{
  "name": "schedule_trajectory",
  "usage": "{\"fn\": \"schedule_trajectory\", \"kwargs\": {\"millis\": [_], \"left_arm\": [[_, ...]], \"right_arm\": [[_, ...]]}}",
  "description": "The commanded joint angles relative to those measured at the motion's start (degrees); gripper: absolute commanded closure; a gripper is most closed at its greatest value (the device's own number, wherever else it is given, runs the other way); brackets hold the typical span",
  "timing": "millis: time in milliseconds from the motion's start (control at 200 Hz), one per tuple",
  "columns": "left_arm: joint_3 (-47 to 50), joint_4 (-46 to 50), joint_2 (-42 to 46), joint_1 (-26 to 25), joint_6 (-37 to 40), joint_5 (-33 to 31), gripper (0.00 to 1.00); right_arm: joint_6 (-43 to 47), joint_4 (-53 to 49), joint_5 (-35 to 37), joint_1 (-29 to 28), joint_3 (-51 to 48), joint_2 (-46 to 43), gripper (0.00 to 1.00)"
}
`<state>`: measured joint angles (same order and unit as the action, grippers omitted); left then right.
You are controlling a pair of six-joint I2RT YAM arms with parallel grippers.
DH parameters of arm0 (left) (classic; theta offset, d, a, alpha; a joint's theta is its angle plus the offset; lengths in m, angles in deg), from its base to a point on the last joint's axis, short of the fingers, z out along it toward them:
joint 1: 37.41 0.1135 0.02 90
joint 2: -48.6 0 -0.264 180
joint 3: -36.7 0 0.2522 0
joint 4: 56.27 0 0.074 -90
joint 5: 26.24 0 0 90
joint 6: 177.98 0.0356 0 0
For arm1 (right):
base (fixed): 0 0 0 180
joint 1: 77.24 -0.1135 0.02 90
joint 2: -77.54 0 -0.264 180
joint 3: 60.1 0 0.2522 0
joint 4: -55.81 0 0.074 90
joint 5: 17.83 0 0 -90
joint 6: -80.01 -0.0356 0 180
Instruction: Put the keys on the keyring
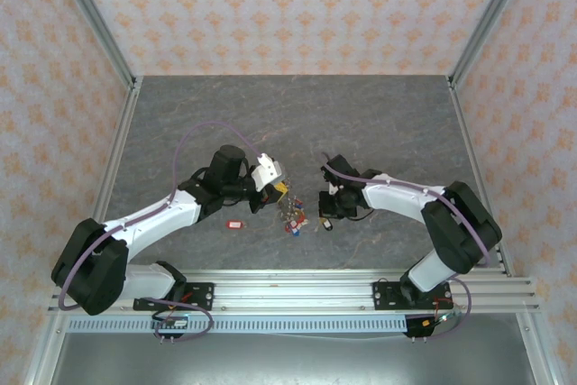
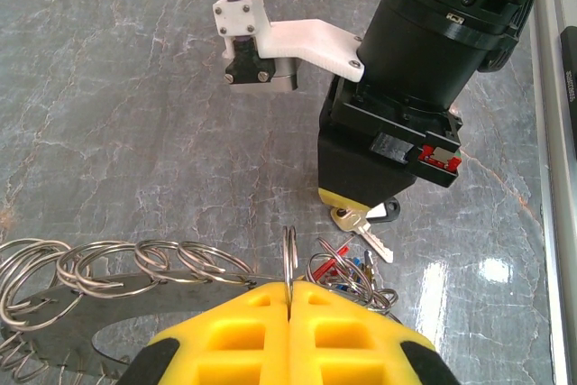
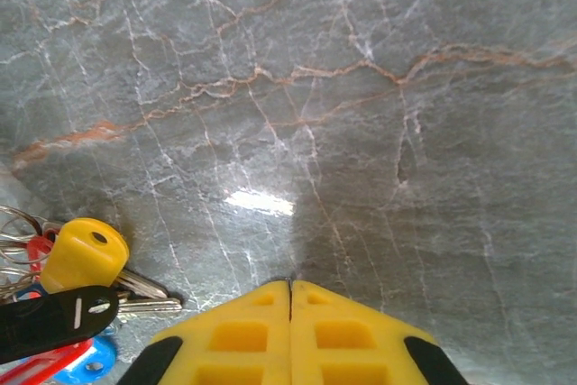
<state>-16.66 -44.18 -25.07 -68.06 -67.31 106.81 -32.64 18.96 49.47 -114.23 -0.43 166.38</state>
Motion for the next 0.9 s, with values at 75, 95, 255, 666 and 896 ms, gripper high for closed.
{"fn": "schedule_trajectory", "kwargs": {"millis": [75, 95, 255, 666, 896], "left_arm": [[-2.4, -0.2, -0.4, 0.2, 0.5, 1.5, 1.0], [-2.4, -0.2, -0.5, 0.2, 0.4, 1.6, 1.0], [-2.6, 0.2, -0.4, 0.2, 0.5, 1.9, 1.0], [-2.9, 0.4, 0.1, -0.2, 0.5, 4.9, 1.0], [-3.3, 0.5, -0.2, -1.0, 0.4, 6.6, 1.0]], "right_arm": [[1.0, 3.7, 1.0, -0.3, -1.7, -6.0, 1.0], [1.3, 4.4, 0.8, -0.3, -2.2, -6.9, 1.0], [6.3, 11.9, 0.7, -0.3, -7.7, -17.1, 1.0], [32.1, 27.7, -10.1, -0.3, -18.0, -38.1, 1.0], [43.5, 29.9, -13.8, -0.4, -17.8, -38.1, 1.0]]}}
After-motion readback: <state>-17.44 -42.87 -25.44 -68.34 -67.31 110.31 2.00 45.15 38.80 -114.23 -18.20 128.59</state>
